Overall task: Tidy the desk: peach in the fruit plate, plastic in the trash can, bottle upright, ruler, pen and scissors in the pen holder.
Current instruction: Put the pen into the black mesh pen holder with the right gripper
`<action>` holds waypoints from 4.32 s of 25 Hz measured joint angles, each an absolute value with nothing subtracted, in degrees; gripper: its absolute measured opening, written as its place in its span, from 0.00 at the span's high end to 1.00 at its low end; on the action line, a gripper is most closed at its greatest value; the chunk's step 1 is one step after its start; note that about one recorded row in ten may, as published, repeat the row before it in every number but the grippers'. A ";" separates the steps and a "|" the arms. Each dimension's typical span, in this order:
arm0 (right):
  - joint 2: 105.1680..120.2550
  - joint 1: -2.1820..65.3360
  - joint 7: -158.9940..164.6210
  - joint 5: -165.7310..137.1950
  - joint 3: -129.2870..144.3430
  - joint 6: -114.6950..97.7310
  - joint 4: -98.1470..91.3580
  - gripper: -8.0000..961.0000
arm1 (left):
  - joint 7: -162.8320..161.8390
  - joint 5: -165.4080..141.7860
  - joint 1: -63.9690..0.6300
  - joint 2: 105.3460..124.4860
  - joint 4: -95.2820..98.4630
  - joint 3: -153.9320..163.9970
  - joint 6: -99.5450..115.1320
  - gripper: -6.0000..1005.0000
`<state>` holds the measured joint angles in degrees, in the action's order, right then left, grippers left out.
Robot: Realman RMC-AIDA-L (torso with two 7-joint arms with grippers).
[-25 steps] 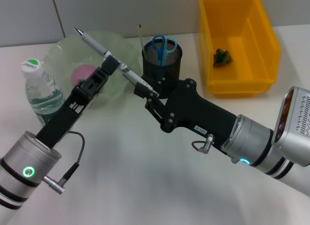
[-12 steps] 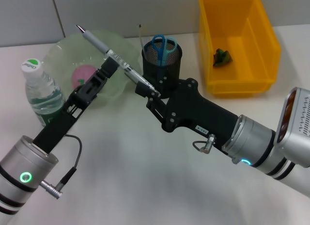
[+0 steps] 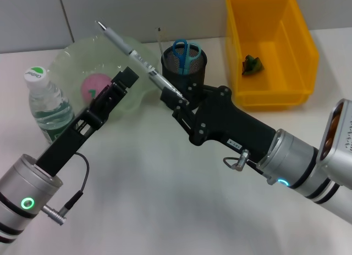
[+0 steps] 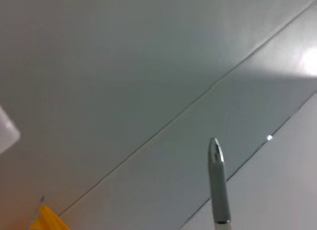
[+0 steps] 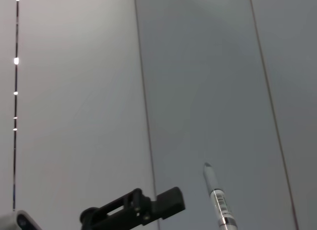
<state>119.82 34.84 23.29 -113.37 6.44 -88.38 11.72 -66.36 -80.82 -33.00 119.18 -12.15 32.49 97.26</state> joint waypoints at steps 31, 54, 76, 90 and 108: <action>119.47 31.26 24.93 -113.23 0.52 -89.98 9.26 0.84 | -57.69 -91.65 -27.01 118.53 9.25 38.17 100.32 0.18; 119.15 31.80 43.93 -113.22 -4.95 -97.13 -7.16 0.83 | -53.29 -96.35 -24.48 118.72 20.80 54.01 91.28 0.19; 104.52 44.79 132.60 -124.07 36.16 -103.93 -58.97 0.82 | -50.87 -96.62 -23.94 118.61 18.63 54.57 91.26 0.19; 107.71 63.00 137.13 -146.65 52.34 -96.43 -53.33 0.82 | -50.00 -96.26 -23.57 118.80 18.63 53.95 91.05 0.18; 111.25 69.79 140.74 -156.72 56.66 -91.75 -47.88 0.81 | -49.74 -96.14 -23.58 118.83 17.80 53.87 90.95 0.18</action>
